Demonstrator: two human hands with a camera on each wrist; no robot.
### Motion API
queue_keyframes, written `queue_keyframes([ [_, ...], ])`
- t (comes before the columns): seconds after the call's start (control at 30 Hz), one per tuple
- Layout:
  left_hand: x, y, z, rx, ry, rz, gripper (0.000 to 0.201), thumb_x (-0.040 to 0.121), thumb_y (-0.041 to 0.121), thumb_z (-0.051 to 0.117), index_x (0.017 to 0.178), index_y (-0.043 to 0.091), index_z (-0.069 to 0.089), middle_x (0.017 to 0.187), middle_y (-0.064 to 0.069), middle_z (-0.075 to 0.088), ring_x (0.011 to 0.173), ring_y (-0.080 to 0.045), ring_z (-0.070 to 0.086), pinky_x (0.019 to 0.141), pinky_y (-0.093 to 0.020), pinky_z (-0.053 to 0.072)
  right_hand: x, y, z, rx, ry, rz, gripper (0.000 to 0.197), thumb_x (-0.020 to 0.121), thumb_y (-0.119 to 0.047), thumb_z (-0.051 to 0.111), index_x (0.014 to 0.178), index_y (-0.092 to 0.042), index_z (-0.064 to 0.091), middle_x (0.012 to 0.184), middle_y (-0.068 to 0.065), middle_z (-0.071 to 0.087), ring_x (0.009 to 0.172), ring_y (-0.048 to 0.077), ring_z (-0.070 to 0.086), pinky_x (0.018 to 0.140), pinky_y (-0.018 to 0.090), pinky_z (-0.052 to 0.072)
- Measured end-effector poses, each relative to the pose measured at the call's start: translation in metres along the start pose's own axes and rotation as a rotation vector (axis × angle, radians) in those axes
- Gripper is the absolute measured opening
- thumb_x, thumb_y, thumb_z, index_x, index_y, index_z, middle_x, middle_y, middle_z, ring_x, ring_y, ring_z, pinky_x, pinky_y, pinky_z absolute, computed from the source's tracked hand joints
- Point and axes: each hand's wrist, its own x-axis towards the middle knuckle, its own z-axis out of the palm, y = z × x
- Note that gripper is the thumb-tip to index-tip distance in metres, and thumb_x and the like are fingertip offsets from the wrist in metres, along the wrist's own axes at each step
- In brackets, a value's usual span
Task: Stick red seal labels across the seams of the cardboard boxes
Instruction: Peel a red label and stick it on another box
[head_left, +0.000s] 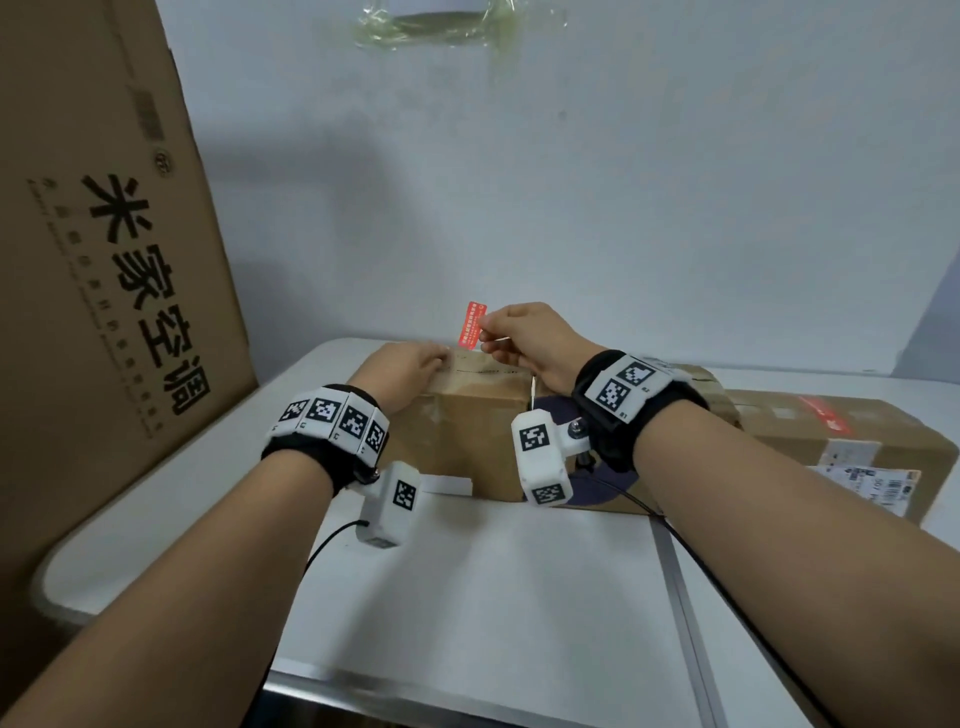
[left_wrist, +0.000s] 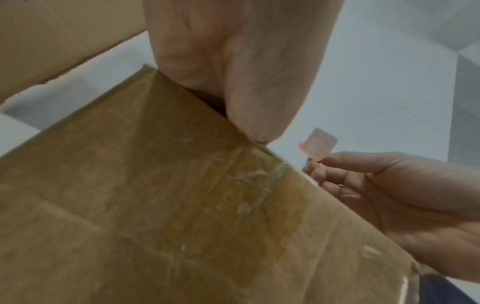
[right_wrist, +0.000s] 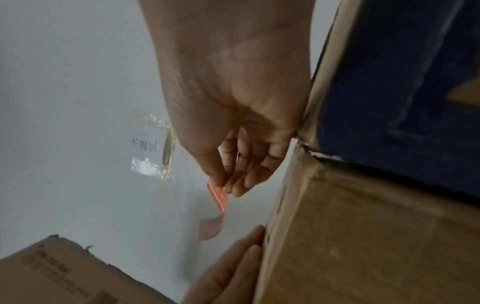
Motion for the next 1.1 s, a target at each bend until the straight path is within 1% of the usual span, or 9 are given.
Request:
queue_keyframes([
  [0.1, -0.005, -0.002, 0.003, -0.161, 0.113, 0.082, 0.030, 0.095, 0.014, 0.049, 0.119, 0.018, 0.066, 0.124, -0.001, 0.067, 0.111, -0.010, 0.057, 0.087, -0.016, 0.033, 0.006, 0.006, 0.007, -0.073, 0.004, -0.004, 0.016, 0.093, -0.007, 0.055, 0.078, -0.006, 0.058, 0.071, 0.007, 0.059, 0.053, 0.008, 0.058, 0.048, 0.012, 0.046],
  [0.17, -0.004, -0.005, 0.003, -0.270, 0.145, 0.077, 0.027, 0.092, 0.012, 0.053, 0.114, 0.017, 0.068, 0.119, 0.001, 0.069, 0.107, -0.006, 0.058, 0.085, -0.013, 0.034, 0.009, 0.007, 0.008, -0.105, 0.002, -0.002, 0.015, 0.093, -0.005, 0.054, 0.078, -0.005, 0.057, 0.070, 0.009, 0.059, 0.045, 0.005, 0.059, 0.044, 0.012, 0.045],
  [0.27, -0.001, -0.011, 0.003, -0.361, 0.154, 0.040, 0.016, 0.089, 0.016, 0.060, 0.103, 0.018, 0.067, 0.104, 0.001, 0.072, 0.102, -0.015, 0.064, 0.082, -0.019, 0.042, 0.013, 0.008, 0.011, -0.161, 0.003, 0.004, 0.018, 0.093, -0.006, 0.056, 0.075, -0.005, 0.058, 0.069, 0.008, 0.059, 0.039, 0.002, 0.057, 0.043, 0.010, 0.046],
  [0.4, -0.001, -0.015, 0.000, -0.466, 0.149, 0.009, 0.023, 0.083, 0.030, 0.068, 0.097, 0.022, 0.052, 0.102, 0.006, 0.067, 0.096, -0.008, 0.065, 0.085, -0.026, 0.048, 0.017, 0.012, 0.013, -0.203, 0.032, 0.003, 0.021, 0.092, -0.008, 0.058, 0.071, -0.006, 0.061, 0.067, 0.007, 0.060, 0.051, 0.008, 0.055, 0.050, 0.012, 0.048],
  [0.53, -0.004, -0.015, -0.004, -0.660, 0.044, 0.031, 0.022, 0.081, 0.017, 0.071, 0.097, 0.016, 0.056, 0.106, -0.003, 0.069, 0.101, -0.010, 0.068, 0.089, -0.027, 0.050, 0.018, 0.013, 0.014, -0.209, 0.037, 0.014, 0.021, 0.092, -0.008, 0.058, 0.071, -0.007, 0.061, 0.067, 0.006, 0.061, 0.050, 0.007, 0.054, 0.050, 0.011, 0.048],
  [0.7, -0.007, -0.017, -0.006, -0.772, -0.018, 0.013, 0.021, 0.079, 0.008, 0.071, 0.096, 0.017, 0.063, 0.105, -0.002, 0.073, 0.104, -0.008, 0.068, 0.093, -0.025, 0.049, 0.019, 0.015, 0.013, -0.209, 0.057, 0.024, 0.022, 0.092, -0.008, 0.058, 0.070, -0.008, 0.061, 0.067, 0.006, 0.062, 0.051, 0.008, 0.054, 0.052, 0.012, 0.048],
  [0.87, -0.008, -0.016, -0.004, -0.759, 0.023, 0.006, 0.013, 0.077, 0.020, 0.075, 0.087, 0.013, 0.070, 0.112, -0.002, 0.071, 0.106, -0.017, 0.067, 0.101, -0.029, 0.047, 0.020, 0.017, 0.014, -0.225, 0.064, 0.022, 0.021, 0.091, -0.007, 0.058, 0.071, -0.007, 0.062, 0.067, 0.007, 0.063, 0.053, 0.010, 0.055, 0.055, 0.014, 0.050],
  [0.97, -0.010, -0.017, -0.004, -0.734, 0.059, 0.005, 0.014, 0.076, 0.024, 0.076, 0.086, 0.015, 0.072, 0.108, 0.000, 0.073, 0.104, -0.012, 0.067, 0.103, -0.032, 0.046, 0.021, 0.019, 0.015, -0.258, 0.088, 0.010, 0.021, 0.090, -0.006, 0.058, 0.070, -0.008, 0.064, 0.067, 0.006, 0.064, 0.054, 0.010, 0.057, 0.059, 0.016, 0.052],
  [1.1, -0.012, -0.017, -0.005, -0.689, 0.040, 0.046, 0.011, 0.077, 0.025, 0.076, 0.085, 0.019, 0.073, 0.101, -0.005, 0.075, 0.102, -0.020, 0.068, 0.102, -0.039, 0.048, 0.020, 0.022, 0.016, -0.286, 0.116, -0.016, 0.015, 0.086, -0.005, 0.062, 0.071, -0.009, 0.064, 0.065, 0.007, 0.064, 0.053, 0.010, 0.057, 0.064, 0.019, 0.053],
])
